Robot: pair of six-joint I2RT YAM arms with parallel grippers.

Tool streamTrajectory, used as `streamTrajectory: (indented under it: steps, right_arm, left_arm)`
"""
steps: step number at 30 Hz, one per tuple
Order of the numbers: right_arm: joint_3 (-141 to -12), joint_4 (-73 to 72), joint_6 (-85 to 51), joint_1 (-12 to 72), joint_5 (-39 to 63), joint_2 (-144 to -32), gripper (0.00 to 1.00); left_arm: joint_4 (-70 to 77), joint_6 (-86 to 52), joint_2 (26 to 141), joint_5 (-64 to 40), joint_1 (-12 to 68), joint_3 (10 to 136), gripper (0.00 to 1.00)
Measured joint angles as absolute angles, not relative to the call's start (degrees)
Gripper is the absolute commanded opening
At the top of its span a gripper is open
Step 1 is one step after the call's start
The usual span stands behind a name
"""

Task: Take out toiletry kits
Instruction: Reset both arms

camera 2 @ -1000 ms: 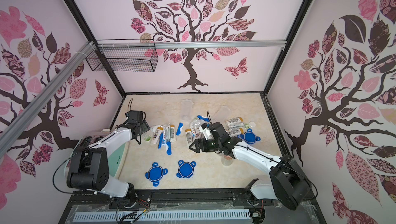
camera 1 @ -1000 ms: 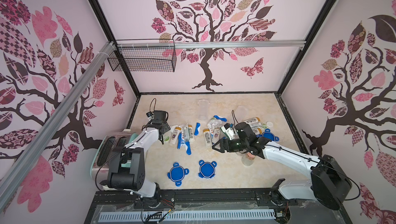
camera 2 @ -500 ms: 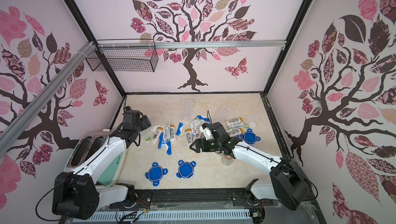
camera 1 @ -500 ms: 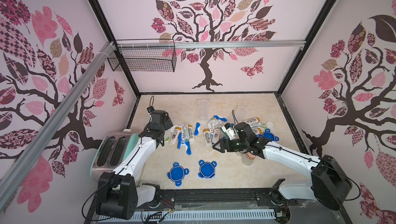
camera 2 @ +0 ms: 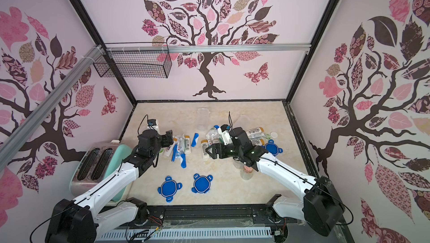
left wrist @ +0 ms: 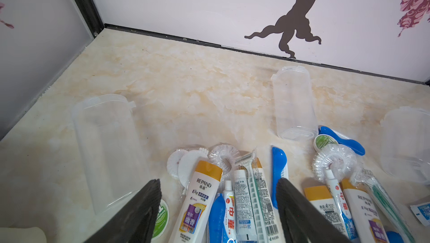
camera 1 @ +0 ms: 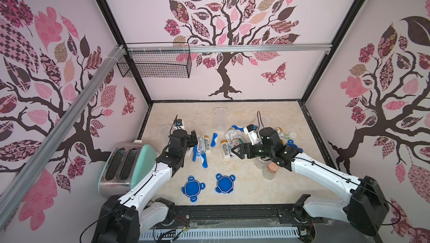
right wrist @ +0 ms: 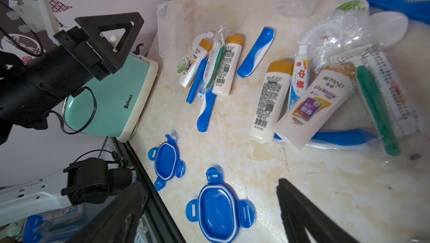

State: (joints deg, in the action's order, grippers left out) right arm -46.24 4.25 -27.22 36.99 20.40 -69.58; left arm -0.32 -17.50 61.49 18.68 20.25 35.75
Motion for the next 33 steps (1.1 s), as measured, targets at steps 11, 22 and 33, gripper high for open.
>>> streamTrajectory:
  steps: [11,22,33]
  right_arm:
    - [-39.7,-11.1,-14.6,36.9,-3.7,-60.0,1.0]
    - [-28.9,-19.7,-13.5,16.7,-18.4,-52.8,1.0]
    - [-14.9,-28.4,-13.2,8.8,-26.9,-54.1,1.0]
  left_arm:
    - [9.1,-13.7,55.7,30.1,20.5,24.8,0.81]
    - [21.0,-6.0,63.9,30.3,14.4,23.0,0.79]
    - [36.0,0.7,77.7,22.6,8.9,21.6,0.81]
